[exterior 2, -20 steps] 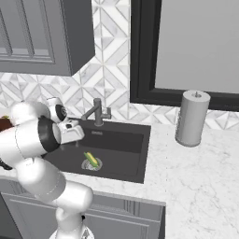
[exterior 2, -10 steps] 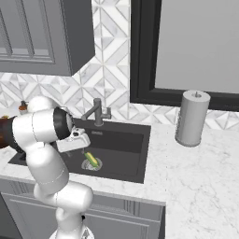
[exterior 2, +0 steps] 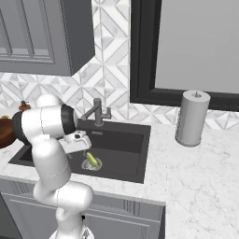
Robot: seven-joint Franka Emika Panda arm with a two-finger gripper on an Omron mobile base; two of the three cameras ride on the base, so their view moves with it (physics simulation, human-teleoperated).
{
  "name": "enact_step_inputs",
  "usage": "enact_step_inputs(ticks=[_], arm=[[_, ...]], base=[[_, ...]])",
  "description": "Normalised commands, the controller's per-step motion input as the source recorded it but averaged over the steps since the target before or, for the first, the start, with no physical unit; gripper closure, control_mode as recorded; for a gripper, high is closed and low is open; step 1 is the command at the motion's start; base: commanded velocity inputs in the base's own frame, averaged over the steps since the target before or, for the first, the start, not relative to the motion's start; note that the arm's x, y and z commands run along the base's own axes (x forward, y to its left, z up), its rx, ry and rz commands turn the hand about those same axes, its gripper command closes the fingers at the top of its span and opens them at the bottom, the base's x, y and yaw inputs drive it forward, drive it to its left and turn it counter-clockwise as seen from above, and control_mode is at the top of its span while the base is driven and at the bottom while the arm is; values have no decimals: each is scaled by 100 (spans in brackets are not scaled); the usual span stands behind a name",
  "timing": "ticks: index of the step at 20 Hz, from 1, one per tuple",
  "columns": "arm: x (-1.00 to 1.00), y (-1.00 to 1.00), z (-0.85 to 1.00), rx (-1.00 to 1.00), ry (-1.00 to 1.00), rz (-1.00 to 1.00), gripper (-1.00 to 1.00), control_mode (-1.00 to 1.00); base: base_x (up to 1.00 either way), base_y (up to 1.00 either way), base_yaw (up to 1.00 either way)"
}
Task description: Pick the corn from the sink and place it in the bowl. Then pick the bowl and place it in the microwave. Then close the microwave door and press the start button.
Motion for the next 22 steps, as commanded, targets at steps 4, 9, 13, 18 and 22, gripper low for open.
enact_step_inputs(ticks=[4, 9, 13, 18, 22], arm=[[13, 0, -16, 0, 0, 0, -100, -100], [19, 0, -15, 0, -4, 0, -100, -100], [23, 0, -3, 0, -9, 0, -100, -100], [27, 0, -3, 0, -8, 0, -100, -100], [34, -1, -20, 0, -1, 1, -100, -100]], base=[[0, 0, 0], [0, 0, 0], [0, 0, 0], [0, 0, 0], [0, 0, 0]])
